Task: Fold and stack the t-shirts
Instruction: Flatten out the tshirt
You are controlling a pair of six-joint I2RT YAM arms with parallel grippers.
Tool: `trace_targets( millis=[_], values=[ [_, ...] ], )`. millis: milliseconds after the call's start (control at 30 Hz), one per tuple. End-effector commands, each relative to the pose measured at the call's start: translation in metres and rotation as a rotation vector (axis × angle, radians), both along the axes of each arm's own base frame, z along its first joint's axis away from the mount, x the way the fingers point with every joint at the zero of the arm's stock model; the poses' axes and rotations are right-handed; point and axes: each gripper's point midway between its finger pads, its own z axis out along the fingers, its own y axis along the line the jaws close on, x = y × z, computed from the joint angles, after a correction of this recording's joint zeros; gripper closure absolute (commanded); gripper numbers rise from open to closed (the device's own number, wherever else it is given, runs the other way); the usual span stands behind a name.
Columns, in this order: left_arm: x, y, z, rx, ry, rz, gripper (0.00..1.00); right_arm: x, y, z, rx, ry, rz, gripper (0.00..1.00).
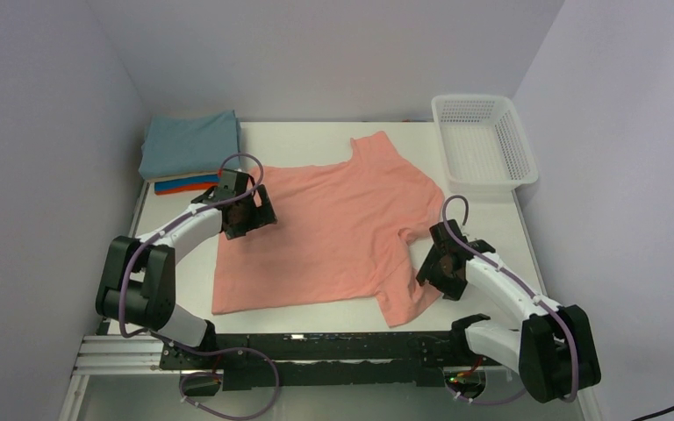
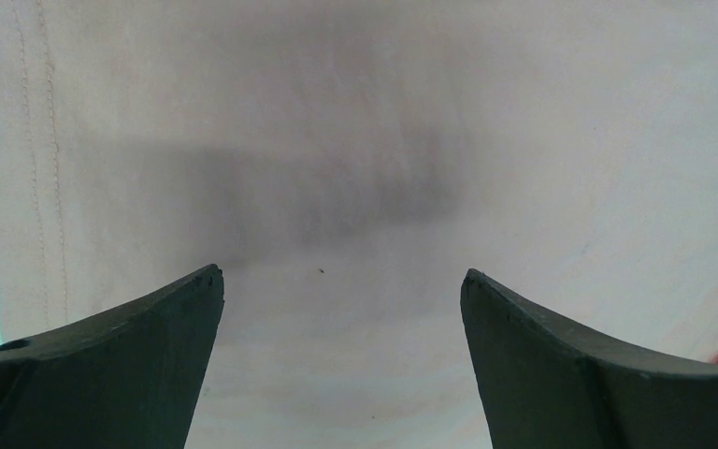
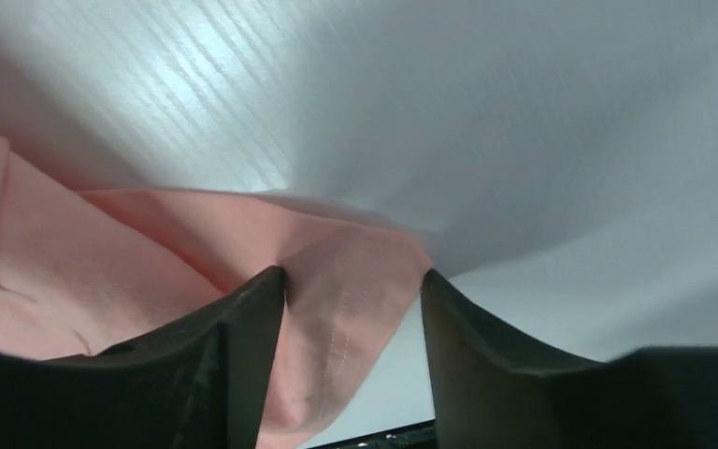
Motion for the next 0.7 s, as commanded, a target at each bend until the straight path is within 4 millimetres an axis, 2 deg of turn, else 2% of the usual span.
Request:
trace_targets(
  millis=[0,133,233,300,467,533,667],
  values=[
    [0.012,-0.004,0.010,-0.016,-0.039,0.004,0.01,0.020,0.025,-0.004,0.126,-0.061,-0.001,0.50],
    [0.014,-0.005,0.006,-0.014,-0.032,0.004,0.01,0.008,0.015,-0.004,0.089,-0.042,-0.029,0.98],
    [0.014,-0.005,0.003,-0.011,-0.021,0.005,0.01,-0.002,0.010,0.012,0.072,-0.038,-0.029,1.00],
    [0.014,-0.005,0.002,-0.009,-0.012,0.005,0.01,-0.008,0.018,0.029,0.122,-0.035,-0.012,1.00],
    [0.011,0.000,-0.002,0.011,0.000,0.024,0.00,-0.051,0.003,0.081,0.078,0.061,-0.039,1.00],
    [0.012,0.001,-0.002,0.016,0.002,0.027,0.01,-0.064,0.006,0.099,0.102,0.079,-0.054,1.00],
    [0.012,0.001,-0.003,0.017,0.010,0.026,0.01,-0.094,0.015,0.109,0.163,0.186,-0.066,1.00]
  ],
)
